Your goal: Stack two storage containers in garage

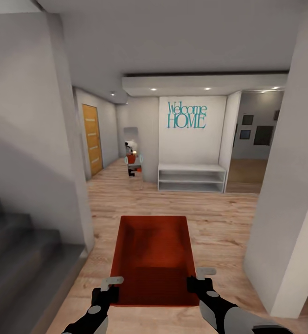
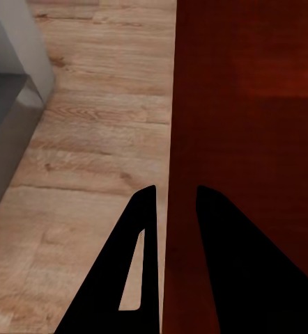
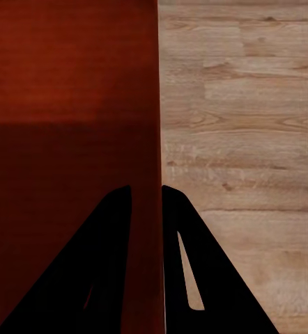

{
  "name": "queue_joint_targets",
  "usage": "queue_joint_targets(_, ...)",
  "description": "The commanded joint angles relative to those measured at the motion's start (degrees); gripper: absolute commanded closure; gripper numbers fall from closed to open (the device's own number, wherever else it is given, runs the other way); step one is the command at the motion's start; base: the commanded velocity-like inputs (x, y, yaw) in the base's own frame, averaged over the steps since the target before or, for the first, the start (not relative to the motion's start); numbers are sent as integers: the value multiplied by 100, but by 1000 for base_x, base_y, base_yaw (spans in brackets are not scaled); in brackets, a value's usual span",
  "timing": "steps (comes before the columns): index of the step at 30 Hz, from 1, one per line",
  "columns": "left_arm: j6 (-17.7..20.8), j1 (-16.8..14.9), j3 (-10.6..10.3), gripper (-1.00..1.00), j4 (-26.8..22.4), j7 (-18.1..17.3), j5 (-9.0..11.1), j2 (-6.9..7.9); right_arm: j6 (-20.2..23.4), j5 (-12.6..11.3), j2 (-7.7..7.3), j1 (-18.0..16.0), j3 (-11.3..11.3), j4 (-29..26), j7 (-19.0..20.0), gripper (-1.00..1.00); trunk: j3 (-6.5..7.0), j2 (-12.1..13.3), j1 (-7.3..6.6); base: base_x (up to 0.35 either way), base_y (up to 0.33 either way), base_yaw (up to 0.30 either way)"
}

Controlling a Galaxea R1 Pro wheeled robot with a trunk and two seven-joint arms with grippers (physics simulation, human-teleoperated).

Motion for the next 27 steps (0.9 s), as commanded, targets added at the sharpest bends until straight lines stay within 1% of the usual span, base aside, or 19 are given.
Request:
queue_joint_targets(1, -314, -9, 70, 100, -13, 63, -26, -1, -34, -120, -1, -1, -73, 22, -59, 100, -10, -7, 5, 322, 0, 0)
queue_joint_targets(27, -305, -9, 74, 100, -15, 63, -22, -1, -34, -123, -1, -1, -73, 22, -59, 100, -10, -7, 5, 322, 0, 0)
